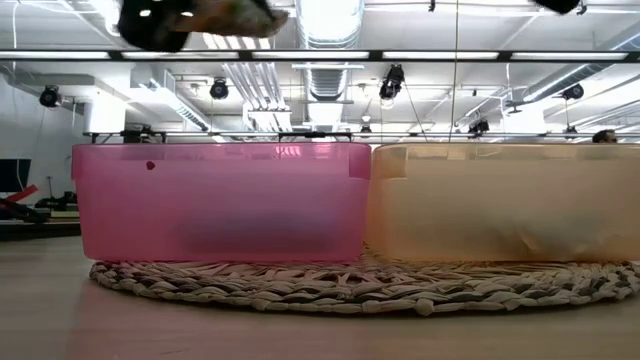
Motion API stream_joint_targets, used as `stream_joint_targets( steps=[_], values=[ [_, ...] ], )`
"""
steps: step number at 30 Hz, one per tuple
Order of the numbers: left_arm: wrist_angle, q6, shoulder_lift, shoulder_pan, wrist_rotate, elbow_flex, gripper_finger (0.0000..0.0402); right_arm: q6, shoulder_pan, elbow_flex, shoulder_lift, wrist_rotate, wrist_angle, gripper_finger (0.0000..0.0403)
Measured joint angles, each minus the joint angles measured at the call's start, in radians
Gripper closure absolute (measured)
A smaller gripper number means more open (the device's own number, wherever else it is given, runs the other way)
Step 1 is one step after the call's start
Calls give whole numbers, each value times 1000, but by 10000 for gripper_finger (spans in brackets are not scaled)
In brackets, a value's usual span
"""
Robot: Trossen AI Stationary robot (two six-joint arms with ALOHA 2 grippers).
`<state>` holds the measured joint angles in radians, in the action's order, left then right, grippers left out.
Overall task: Pick and place Granola Bars by type
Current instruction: Put the yellow granola bar into the orange bin
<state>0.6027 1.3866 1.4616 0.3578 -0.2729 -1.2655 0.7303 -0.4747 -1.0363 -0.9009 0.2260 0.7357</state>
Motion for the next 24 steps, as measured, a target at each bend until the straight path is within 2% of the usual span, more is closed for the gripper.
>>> stream_joint_targets(
  steps=[8,15,20,24],
  values=[
    [-167,-211,2,-82,-31,-18,346,-27,-27,-62,126,12,76,395],
    [-337,-329,25,-126,-28,-18,346,-34,-27,-71,168,59,117,394],
    [-432,-381,61,-159,32,-31,346,-45,-27,-70,168,63,133,394],
    [-429,-504,110,-177,67,-78,346,-60,-27,-70,168,65,134,394]
  ],
)
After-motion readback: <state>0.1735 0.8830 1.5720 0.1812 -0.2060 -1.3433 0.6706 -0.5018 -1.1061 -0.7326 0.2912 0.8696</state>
